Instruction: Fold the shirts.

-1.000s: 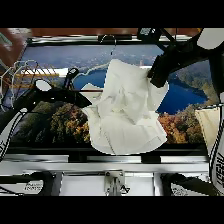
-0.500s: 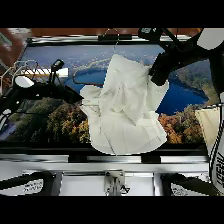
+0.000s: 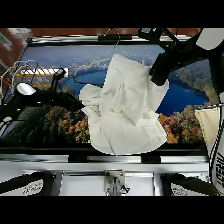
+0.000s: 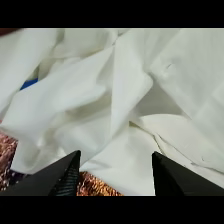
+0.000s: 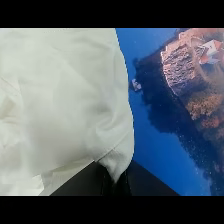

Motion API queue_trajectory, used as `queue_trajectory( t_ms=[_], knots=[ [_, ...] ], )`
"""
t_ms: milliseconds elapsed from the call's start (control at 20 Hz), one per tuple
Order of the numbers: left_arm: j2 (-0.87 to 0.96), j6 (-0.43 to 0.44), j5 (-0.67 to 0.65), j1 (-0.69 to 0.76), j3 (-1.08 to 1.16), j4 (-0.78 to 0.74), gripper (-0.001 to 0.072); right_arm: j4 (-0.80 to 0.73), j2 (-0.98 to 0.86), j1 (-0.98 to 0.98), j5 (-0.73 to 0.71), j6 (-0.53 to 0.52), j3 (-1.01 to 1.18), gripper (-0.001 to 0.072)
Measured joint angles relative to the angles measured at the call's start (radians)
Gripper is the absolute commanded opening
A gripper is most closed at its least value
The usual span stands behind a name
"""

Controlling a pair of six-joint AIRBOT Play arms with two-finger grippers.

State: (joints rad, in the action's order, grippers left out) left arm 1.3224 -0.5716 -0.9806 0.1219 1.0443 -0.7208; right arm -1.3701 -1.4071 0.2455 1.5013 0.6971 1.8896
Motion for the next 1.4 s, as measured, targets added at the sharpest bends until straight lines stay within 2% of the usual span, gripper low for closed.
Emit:
queue_trajectory(
  t_ms=[150,300,350,450,650,850,1100,1400],
  knots=[
    [0.020,0.013,0.143,0.092,-0.018,-0.002,0.0550,-0.001,0.000,0.000,0.000,0.006,0.000,0.0071],
    [0.050,0.021,0.210,0.126,-0.025,-0.005,0.0426,-0.001,0.000,0.000,-0.007,0.007,0.000,0.0071],
    [0.058,0.021,0.230,0.130,-0.026,-0.005,0.0325,-0.001,0.000,0.000,-0.009,0.009,0.000,0.0070],
    [0.072,0.018,0.272,0.134,-0.028,-0.013,0.0049,-0.002,0.000,0.000,-0.010,0.010,0.000,0.0071],
    [0.078,-0.010,0.336,0.106,-0.012,-0.024,0.0048,-0.003,0.000,0.000,-0.013,0.018,0.000,0.0070],
    [0.055,-0.089,0.346,-0.005,0.096,-0.026,0.0048,-0.011,0.000,0.000,-0.014,0.023,0.000,0.0070],
    [0.047,-0.171,0.210,-0.117,0.264,-0.027,0.0048,-0.001,0.000,0.000,-0.014,0.017,0.000,0.0071],
    [0.045,-0.230,0.053,-0.161,0.372,-0.018,0.0048,-0.020,0.000,0.000,-0.071,-0.003,0.000,0.0071]
  ],
)
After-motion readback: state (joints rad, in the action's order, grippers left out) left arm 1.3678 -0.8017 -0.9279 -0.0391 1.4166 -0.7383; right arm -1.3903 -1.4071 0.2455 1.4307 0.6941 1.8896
